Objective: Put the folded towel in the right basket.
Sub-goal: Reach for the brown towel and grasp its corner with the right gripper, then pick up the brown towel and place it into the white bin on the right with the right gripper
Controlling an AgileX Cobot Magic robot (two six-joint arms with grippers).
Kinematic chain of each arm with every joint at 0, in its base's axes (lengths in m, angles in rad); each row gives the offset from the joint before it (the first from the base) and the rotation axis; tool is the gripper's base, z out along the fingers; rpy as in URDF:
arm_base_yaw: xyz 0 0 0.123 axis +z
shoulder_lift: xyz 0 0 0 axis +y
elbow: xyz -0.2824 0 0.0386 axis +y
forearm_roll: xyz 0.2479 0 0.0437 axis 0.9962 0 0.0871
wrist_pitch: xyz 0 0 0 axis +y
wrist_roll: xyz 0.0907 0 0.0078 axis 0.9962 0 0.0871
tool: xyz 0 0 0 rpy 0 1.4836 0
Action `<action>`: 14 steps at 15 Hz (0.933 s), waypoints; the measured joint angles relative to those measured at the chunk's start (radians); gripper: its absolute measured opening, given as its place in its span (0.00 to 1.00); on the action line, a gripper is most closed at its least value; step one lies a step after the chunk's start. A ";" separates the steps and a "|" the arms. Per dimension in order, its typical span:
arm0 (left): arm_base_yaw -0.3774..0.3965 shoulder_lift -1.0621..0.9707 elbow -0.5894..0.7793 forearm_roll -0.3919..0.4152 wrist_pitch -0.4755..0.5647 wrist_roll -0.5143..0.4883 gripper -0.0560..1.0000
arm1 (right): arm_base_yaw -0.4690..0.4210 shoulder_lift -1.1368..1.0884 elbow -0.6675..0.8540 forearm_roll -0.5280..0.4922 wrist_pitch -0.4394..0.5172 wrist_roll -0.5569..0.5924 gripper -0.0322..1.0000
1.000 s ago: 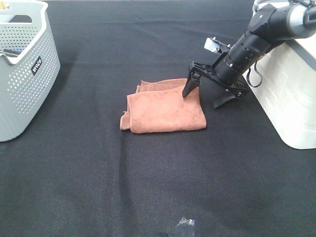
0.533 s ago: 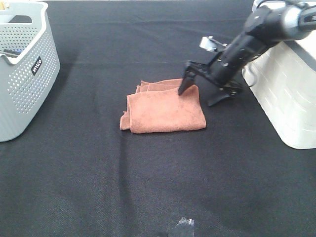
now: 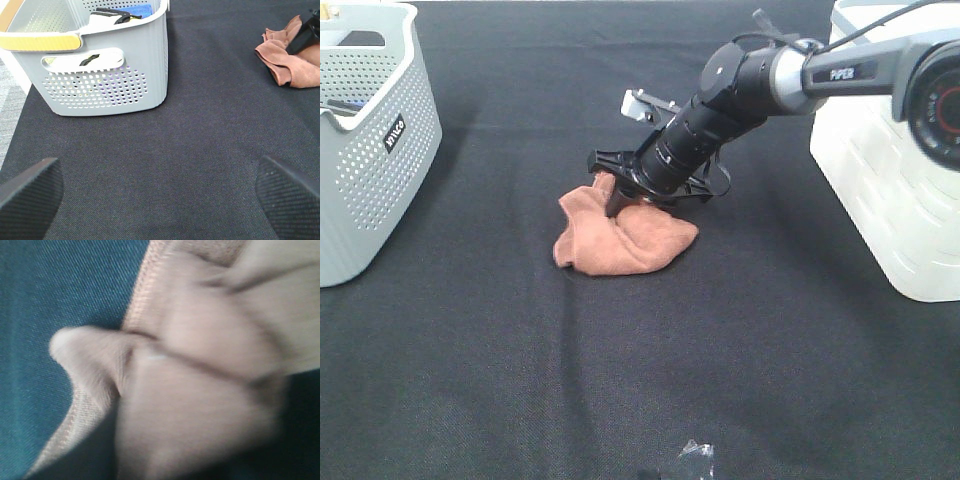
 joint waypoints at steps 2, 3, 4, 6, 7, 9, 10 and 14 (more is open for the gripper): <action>0.000 0.000 0.000 0.000 0.000 0.000 0.97 | 0.000 0.012 -0.057 -0.033 0.059 0.003 0.19; 0.000 0.000 0.000 0.000 0.000 0.000 0.97 | 0.000 0.021 -0.104 -0.061 0.115 0.003 0.19; 0.000 0.000 0.000 0.000 0.000 0.000 0.97 | 0.008 0.026 -0.179 -0.114 0.263 0.003 0.19; 0.000 0.000 0.000 0.000 0.000 0.000 0.97 | 0.020 0.008 -0.343 -0.168 0.452 0.003 0.19; 0.000 0.000 0.000 0.000 0.000 0.000 0.97 | 0.022 -0.013 -0.427 -0.192 0.500 0.003 0.19; 0.000 0.000 0.000 0.000 0.000 0.000 0.97 | 0.022 -0.039 -0.513 -0.218 0.511 0.004 0.19; 0.000 0.000 0.000 0.000 0.000 0.000 0.97 | 0.021 -0.065 -0.595 -0.246 0.512 0.008 0.19; 0.000 0.000 0.000 0.000 0.000 0.000 0.97 | 0.001 -0.264 -0.669 -0.474 0.531 0.052 0.19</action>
